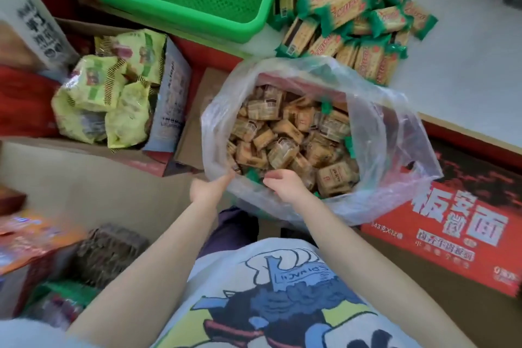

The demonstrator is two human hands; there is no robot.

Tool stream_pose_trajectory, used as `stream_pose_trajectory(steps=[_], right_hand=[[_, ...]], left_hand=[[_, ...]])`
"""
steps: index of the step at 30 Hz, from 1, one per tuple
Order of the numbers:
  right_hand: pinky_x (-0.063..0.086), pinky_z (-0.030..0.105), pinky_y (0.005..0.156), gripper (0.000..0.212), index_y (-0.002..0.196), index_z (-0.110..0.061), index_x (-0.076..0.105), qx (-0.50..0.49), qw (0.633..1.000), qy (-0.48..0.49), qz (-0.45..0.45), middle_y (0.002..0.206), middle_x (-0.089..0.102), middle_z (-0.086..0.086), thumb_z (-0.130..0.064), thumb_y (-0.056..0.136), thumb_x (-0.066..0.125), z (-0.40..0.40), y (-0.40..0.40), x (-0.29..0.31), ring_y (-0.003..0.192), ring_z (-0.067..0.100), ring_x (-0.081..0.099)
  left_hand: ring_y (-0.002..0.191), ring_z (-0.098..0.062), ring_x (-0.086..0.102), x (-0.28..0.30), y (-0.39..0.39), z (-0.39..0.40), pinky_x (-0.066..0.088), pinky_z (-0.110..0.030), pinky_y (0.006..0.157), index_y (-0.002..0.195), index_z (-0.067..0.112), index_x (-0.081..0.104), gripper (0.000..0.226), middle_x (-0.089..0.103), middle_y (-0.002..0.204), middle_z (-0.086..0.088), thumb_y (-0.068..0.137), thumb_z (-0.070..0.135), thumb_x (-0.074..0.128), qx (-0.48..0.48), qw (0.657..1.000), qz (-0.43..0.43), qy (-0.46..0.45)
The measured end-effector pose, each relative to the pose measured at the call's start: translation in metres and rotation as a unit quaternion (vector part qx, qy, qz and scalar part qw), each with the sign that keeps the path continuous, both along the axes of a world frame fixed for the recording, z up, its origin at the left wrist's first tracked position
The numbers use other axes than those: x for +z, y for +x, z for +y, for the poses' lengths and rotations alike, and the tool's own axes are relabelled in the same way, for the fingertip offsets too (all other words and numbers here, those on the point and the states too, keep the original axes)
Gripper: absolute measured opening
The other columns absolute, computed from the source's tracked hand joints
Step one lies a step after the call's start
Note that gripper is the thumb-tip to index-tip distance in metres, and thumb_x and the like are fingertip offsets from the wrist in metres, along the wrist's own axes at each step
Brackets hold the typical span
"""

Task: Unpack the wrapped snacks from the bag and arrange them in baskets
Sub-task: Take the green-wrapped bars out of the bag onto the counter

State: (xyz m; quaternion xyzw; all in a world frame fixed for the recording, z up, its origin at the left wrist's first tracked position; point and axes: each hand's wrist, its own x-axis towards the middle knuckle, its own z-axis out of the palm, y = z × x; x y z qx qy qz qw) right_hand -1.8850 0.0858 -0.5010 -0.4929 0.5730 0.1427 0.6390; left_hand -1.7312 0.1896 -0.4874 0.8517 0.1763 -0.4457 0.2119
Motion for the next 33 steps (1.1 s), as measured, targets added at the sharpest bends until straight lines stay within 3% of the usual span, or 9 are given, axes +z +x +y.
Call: stream_pose_trajectory(steps=[3, 6, 12, 14, 16, 22, 25, 29, 33], right_hand=[[0.052, 0.029, 0.065, 0.035, 0.130, -0.008, 0.064, 0.018, 1.000, -0.011, 0.021, 0.100, 0.070, 0.007, -0.017, 0.097, 0.061, 0.013, 0.008, -0.016, 0.077, 0.018, 0.063], [0.057, 0.037, 0.068, 0.034, 0.133, -0.006, 0.057, -0.019, 0.999, -0.011, 0.050, 0.091, 0.069, 0.010, -0.013, 0.099, 0.057, 0.025, 0.015, -0.024, 0.068, 0.021, 0.065], [0.054, 0.028, 0.059, 0.040, 0.136, -0.009, 0.052, -0.014, 0.997, -0.035, 0.070, 0.096, 0.068, 0.007, -0.015, 0.097, 0.062, 0.041, 0.029, -0.033, 0.065, 0.015, 0.066], [0.057, 0.036, 0.072, 0.042, 0.132, -0.010, 0.056, -0.008, 0.996, -0.057, 0.073, 0.108, 0.068, 0.008, -0.020, 0.094, 0.068, 0.044, 0.032, -0.035, 0.079, 0.022, 0.069], [0.055, 0.041, 0.086, 0.040, 0.126, -0.010, 0.063, 0.007, 0.995, -0.065, 0.079, 0.109, 0.069, 0.007, -0.027, 0.091, 0.072, 0.045, 0.032, -0.035, 0.096, 0.028, 0.067], [0.052, 0.034, 0.077, 0.027, 0.109, -0.012, 0.069, 0.012, 0.997, -0.066, 0.037, 0.094, 0.068, 0.002, -0.031, 0.090, 0.073, 0.026, 0.029, -0.007, 0.087, 0.019, 0.063], [0.046, 0.027, 0.062, 0.021, 0.096, -0.015, 0.067, -0.016, 0.996, -0.080, 0.027, 0.087, 0.066, 0.001, -0.036, 0.093, 0.068, 0.005, 0.019, 0.020, 0.074, 0.015, 0.059], [0.048, 0.024, 0.062, 0.022, 0.113, -0.016, 0.064, -0.137, 0.988, -0.064, -0.003, 0.099, 0.068, -0.001, -0.029, 0.096, 0.064, -0.031, 0.000, 0.050, 0.079, 0.012, 0.062], [0.054, 0.030, 0.064, 0.010, 0.106, -0.011, 0.061, -0.346, 0.927, -0.029, -0.142, 0.100, 0.071, 0.009, -0.014, 0.097, 0.060, -0.077, -0.013, 0.075, 0.082, 0.020, 0.067]], left_hand=[[0.100, -0.033, 0.066, -0.011, -0.005, 0.004, 0.059, -0.041, 0.076, 0.133, -0.002, 0.054, 0.067, 0.064, 0.113, -0.016, 0.077, 0.020, 0.083, 0.061, 0.994, 0.082, -0.043], [0.105, -0.032, 0.064, -0.014, -0.008, 0.012, 0.053, -0.030, 0.063, 0.123, -0.005, 0.055, 0.032, 0.062, 0.112, -0.018, 0.092, -0.003, 0.061, 0.083, 0.988, 0.113, -0.061], [0.111, -0.036, 0.066, -0.021, -0.003, 0.029, 0.058, -0.043, 0.088, 0.118, 0.003, 0.057, 0.027, 0.065, 0.122, -0.023, 0.092, -0.004, 0.058, 0.124, 0.972, 0.154, -0.126], [0.108, -0.034, 0.067, -0.021, -0.002, 0.033, 0.057, -0.044, 0.092, 0.121, 0.004, 0.057, 0.028, 0.067, 0.119, -0.020, 0.093, -0.002, 0.059, 0.120, 0.968, 0.163, -0.146], [0.107, -0.032, 0.069, -0.021, -0.001, 0.037, 0.057, -0.043, 0.093, 0.120, 0.004, 0.058, 0.027, 0.069, 0.116, -0.018, 0.094, -0.001, 0.061, 0.116, 0.965, 0.172, -0.161], [0.100, -0.031, 0.071, -0.010, 0.005, 0.039, 0.059, -0.043, 0.089, 0.129, 0.002, 0.056, 0.042, 0.070, 0.113, -0.018, 0.090, 0.003, 0.069, 0.071, 0.965, 0.167, -0.189], [0.101, -0.019, 0.064, 0.011, 0.004, 0.024, 0.057, -0.024, 0.072, 0.134, 0.012, 0.044, 0.061, 0.062, 0.119, -0.005, 0.084, 0.012, 0.078, -0.061, 0.975, 0.065, -0.205], [0.141, -0.025, 0.032, 0.044, 0.000, -0.015, 0.033, -0.041, 0.115, 0.155, 0.015, 0.022, 0.090, 0.035, 0.150, -0.010, 0.085, 0.027, 0.076, -0.254, 0.924, -0.180, -0.221], [0.151, -0.027, 0.013, 0.063, -0.003, -0.076, 0.016, -0.041, 0.121, 0.152, 0.013, 0.033, 0.067, 0.021, 0.162, -0.013, 0.094, 0.022, 0.063, -0.378, 0.826, -0.315, -0.276]])
